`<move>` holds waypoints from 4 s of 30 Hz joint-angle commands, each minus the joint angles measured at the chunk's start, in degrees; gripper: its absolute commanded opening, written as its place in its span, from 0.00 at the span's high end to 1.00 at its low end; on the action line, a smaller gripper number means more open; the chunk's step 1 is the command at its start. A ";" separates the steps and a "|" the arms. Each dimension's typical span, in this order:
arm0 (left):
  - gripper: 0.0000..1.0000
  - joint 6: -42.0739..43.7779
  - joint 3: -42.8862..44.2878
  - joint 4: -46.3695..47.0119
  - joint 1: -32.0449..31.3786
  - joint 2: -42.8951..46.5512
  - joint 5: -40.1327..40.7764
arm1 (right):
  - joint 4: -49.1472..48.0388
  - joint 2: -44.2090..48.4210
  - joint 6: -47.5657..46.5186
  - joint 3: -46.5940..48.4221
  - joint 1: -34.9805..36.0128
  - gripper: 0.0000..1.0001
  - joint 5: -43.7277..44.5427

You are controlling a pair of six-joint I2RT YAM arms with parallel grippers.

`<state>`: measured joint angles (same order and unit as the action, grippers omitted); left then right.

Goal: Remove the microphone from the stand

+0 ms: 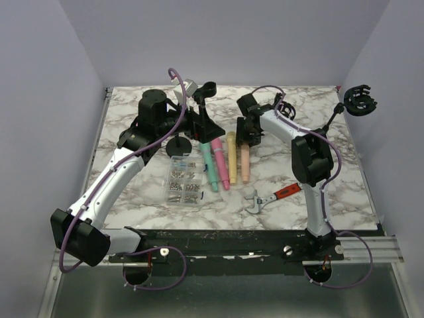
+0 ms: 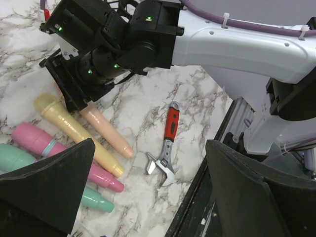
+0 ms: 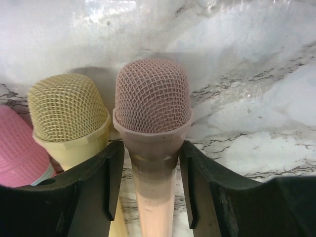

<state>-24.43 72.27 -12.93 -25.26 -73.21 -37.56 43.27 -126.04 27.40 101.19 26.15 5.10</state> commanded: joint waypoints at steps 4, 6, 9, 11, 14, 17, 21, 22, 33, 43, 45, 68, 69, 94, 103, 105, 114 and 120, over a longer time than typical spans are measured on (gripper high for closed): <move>0.01 0.34 0.86 0.79 -0.32 1.30 -0.69 | 3.94 4.90 -1.50 5.86 0.09 0.45 1.10; 0.01 0.34 0.86 0.80 -0.32 1.42 -0.72 | 3.94 7.61 -2.48 7.16 0.09 0.45 1.48; 0.02 0.18 0.84 0.93 -0.32 1.68 -0.76 | 2.85 13.05 -4.89 8.68 0.06 0.45 2.85; 0.01 0.04 0.74 1.08 -0.32 1.97 -0.96 | 1.52 16.90 -7.11 8.79 0.12 0.42 3.61; 0.02 -0.10 0.63 1.23 -0.32 2.28 -0.98 | -3.38 23.74 -11.27 5.52 0.07 0.36 5.02; 0.01 -0.10 0.59 1.25 -0.31 2.63 -0.94 | -8.29 30.80 -14.34 -0.70 0.04 0.33 9.24; 0.01 -0.10 0.64 1.27 -0.32 3.01 -0.90 | -14.65 38.90 -17.51 -9.37 -0.04 0.32 16.54; 0.01 -0.10 0.62 1.25 -0.31 2.99 -0.98 | -16.24 40.59 -18.01 -11.58 -0.11 0.32 18.66; 0.01 -0.45 0.59 1.61 -0.31 2.90 -1.38 | -18.48 51.85 -0.63 -21.78 -17.58 0.35 19.95; 0.01 -0.36 0.77 1.37 -0.33 2.87 -1.56 | -21.01 55.56 15.86 -30.39 -35.95 0.31 3.87; 0.01 -0.19 0.84 1.17 -0.32 2.99 -1.61 | -20.98 55.51 17.42 -30.84 -36.46 0.22 4.62; 0.02 0.34 1.18 0.59 -0.35 1.58 -1.57 | -36.09 55.15 28.58 -39.40 -40.21 0.24 5.94; 0.01 0.34 1.21 0.61 -0.32 1.45 -1.64 | -36.10 55.04 28.75 -39.48 -40.36 0.24 5.96; 0.01 0.17 1.04 0.80 -0.32 0.88 -1.94 | -38.64 52.01 29.08 -47.94 -40.65 0.44 4.99; 0.01 -0.01 1.03 0.89 -0.32 0.90 -1.99 | -39.80 50.11 23.02 -47.46 -40.68 0.60 1.76; 0.01 -0.09 1.03 1.00 -0.32 0.88 -2.15 | -39.66 49.82 21.79 -47.68 -40.65 0.65 1.43; 0.01 -0.27 0.90 1.32 -0.29 0.79 -2.35 | -38.65 49.31 19.01 -51.68 -40.66 0.77 2.05; 0.01 -0.60 0.76 1.61 -0.32 0.83 -2.62 | -40.35 48.47 18.37 -56.34 -40.65 0.77 3.22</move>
<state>-24.88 72.27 -12.56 -25.26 -72.23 -38.24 -10.85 -73.21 50.37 51.55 -14.00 6.83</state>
